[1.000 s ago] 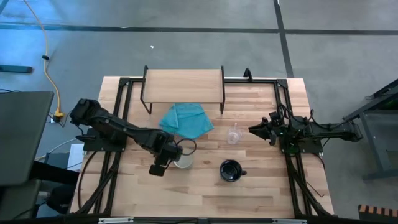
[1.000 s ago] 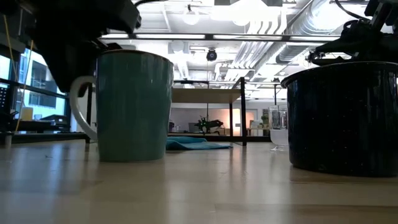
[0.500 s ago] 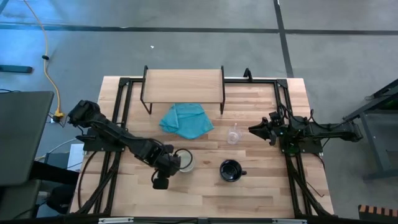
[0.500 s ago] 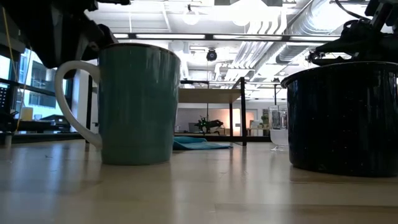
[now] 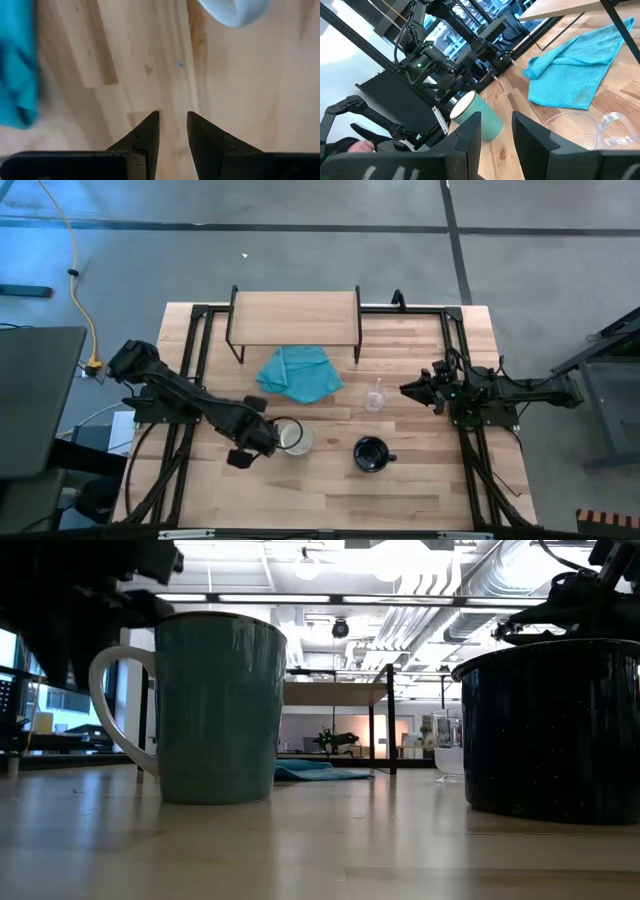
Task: Stack small to large cups/mugs on shelf
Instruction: Put the light blue mug on the shelf
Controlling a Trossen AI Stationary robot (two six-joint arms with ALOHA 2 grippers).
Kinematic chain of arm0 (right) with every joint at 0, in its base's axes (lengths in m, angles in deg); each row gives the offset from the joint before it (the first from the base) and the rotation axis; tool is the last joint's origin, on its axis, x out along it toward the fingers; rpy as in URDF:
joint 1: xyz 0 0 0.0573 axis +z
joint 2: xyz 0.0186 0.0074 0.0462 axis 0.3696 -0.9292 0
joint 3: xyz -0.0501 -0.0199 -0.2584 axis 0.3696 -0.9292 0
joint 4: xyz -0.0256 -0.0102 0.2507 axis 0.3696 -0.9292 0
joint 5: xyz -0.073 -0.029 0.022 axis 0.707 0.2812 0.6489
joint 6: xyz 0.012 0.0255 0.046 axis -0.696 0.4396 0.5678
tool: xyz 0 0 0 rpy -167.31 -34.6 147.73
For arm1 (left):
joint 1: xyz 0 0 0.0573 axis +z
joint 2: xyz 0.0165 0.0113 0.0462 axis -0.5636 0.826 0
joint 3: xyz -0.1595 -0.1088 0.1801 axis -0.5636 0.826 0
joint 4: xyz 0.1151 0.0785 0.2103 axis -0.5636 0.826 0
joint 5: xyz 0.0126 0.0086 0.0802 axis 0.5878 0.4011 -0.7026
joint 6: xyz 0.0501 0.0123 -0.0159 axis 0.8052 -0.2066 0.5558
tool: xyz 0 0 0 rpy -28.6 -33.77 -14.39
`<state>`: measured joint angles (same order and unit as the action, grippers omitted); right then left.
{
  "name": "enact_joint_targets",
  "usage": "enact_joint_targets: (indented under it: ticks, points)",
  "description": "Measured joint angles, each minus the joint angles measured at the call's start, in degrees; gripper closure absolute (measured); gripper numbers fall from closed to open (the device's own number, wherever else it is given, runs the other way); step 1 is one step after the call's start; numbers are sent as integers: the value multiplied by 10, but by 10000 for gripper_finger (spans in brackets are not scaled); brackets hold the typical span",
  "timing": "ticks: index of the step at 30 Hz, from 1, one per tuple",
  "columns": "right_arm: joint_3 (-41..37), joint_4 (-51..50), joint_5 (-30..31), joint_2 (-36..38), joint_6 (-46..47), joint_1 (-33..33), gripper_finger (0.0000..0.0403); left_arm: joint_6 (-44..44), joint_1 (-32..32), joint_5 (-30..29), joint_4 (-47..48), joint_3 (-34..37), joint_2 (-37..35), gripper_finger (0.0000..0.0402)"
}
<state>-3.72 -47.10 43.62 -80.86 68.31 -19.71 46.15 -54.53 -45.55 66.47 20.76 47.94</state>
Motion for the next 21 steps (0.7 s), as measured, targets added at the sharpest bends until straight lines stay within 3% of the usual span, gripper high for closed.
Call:
enact_joint_targets:
  ticks: [4, 10, 21]
  points:
    - [0, 0, 0, 0, 4, 0, 302, 49, 7, -59, -14, 0, -24, 314]
    - [0, 1, 0, 0, 13, 0, 302, 142, 54, -73, -57, 0, -72, 313]
    - [0, 0, 0, 0, 33, 0, 302, 298, 145, 13, -152, -38, -76, 311]
